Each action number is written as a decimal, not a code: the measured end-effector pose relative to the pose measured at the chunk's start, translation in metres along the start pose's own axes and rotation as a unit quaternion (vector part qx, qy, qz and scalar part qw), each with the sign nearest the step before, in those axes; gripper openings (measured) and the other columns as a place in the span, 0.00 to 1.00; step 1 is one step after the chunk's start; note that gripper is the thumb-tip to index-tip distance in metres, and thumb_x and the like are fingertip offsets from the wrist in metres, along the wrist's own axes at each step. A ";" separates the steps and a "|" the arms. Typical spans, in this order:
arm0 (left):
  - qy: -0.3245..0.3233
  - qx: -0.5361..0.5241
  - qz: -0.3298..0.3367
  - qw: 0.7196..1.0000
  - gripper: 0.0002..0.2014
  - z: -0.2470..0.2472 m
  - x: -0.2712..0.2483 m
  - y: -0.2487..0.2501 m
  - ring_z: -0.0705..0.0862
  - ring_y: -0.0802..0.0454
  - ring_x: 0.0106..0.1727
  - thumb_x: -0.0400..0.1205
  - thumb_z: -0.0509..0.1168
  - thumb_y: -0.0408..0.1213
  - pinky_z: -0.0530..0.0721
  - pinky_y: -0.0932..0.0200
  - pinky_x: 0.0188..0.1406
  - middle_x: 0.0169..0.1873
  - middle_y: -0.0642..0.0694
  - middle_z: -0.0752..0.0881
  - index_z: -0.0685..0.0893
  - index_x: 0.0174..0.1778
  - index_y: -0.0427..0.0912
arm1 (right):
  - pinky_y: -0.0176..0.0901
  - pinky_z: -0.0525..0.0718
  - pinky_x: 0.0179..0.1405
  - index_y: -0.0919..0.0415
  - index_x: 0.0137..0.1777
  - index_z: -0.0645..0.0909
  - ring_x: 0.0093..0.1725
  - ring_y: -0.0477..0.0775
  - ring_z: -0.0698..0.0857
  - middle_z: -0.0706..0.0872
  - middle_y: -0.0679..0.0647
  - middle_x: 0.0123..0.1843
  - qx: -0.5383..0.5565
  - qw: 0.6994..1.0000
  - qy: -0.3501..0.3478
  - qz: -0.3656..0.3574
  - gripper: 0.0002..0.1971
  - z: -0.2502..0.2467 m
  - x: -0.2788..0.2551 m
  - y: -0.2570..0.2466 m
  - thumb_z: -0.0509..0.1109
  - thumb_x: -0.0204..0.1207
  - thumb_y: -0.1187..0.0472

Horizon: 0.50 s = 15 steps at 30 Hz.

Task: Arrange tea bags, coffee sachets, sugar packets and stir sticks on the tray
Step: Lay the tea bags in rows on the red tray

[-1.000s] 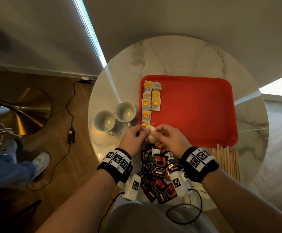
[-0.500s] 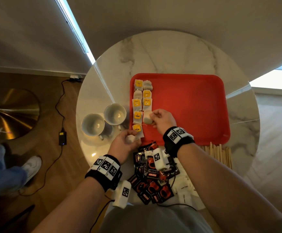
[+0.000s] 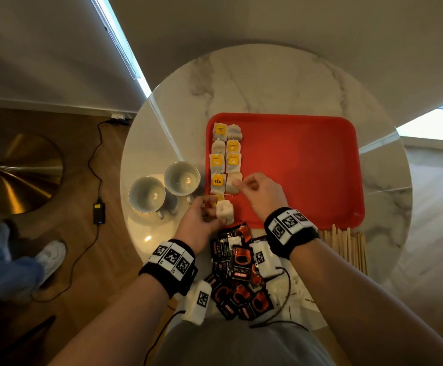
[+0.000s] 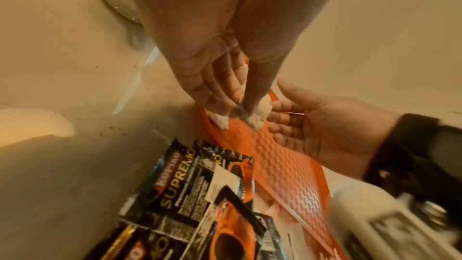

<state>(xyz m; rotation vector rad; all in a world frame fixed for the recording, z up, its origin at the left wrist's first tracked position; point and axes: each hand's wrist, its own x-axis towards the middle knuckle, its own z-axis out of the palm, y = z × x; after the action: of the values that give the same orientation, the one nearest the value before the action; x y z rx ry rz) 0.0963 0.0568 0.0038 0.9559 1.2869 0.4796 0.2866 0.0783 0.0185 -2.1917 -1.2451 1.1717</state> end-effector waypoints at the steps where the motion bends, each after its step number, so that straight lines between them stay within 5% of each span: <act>1: 0.002 0.003 0.008 1.000 0.24 0.002 0.001 0.002 0.89 0.58 0.45 0.78 0.74 0.23 0.86 0.67 0.44 0.43 0.48 0.88 0.77 0.66 0.46 | 0.30 0.81 0.40 0.51 0.52 0.85 0.42 0.40 0.86 0.89 0.43 0.44 0.011 0.999 -0.039 -0.011 0.17 -0.002 -0.009 0.002 0.74 0.77 0.37; 3: -0.001 0.015 0.019 1.000 0.23 0.008 0.005 0.007 0.91 0.55 0.48 0.79 0.73 0.25 0.87 0.65 0.47 0.44 0.47 0.91 0.77 0.67 0.47 | 0.30 0.84 0.39 0.50 0.52 0.87 0.40 0.40 0.89 0.92 0.46 0.43 0.057 0.992 -0.109 -0.024 0.12 -0.002 -0.022 0.008 0.76 0.78 0.43; 7: 0.008 0.046 0.017 0.999 0.19 0.016 0.014 0.009 0.91 0.52 0.49 0.81 0.72 0.30 0.88 0.60 0.49 0.46 0.47 0.91 0.79 0.66 0.49 | 0.55 0.90 0.42 0.52 0.49 0.86 0.37 0.50 0.89 0.92 0.53 0.40 0.132 0.986 -0.099 0.008 0.02 0.005 -0.021 0.022 0.76 0.80 0.60; 12: 0.072 0.148 0.029 0.986 0.17 0.023 0.018 0.006 0.87 0.58 0.47 0.80 0.75 0.40 0.84 0.67 0.44 0.47 0.53 0.87 0.80 0.62 0.52 | 0.41 0.87 0.41 0.54 0.52 0.86 0.41 0.48 0.88 0.89 0.49 0.43 0.042 0.998 -0.038 0.010 0.05 0.019 0.002 0.019 0.77 0.79 0.57; 15: 0.092 0.235 0.052 0.966 0.17 0.024 0.022 -0.001 0.86 0.57 0.52 0.79 0.76 0.42 0.86 0.60 0.55 0.53 0.52 0.86 0.81 0.62 0.50 | 0.49 0.88 0.50 0.53 0.51 0.83 0.46 0.52 0.88 0.88 0.50 0.44 -0.034 0.999 -0.033 0.010 0.06 0.030 0.014 0.014 0.77 0.77 0.56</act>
<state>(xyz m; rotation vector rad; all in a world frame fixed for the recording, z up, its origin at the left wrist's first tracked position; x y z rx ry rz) 0.1245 0.0652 -0.0105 1.4066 1.5616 0.3546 0.2740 0.0796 -0.0147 -2.2366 -1.3100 1.2365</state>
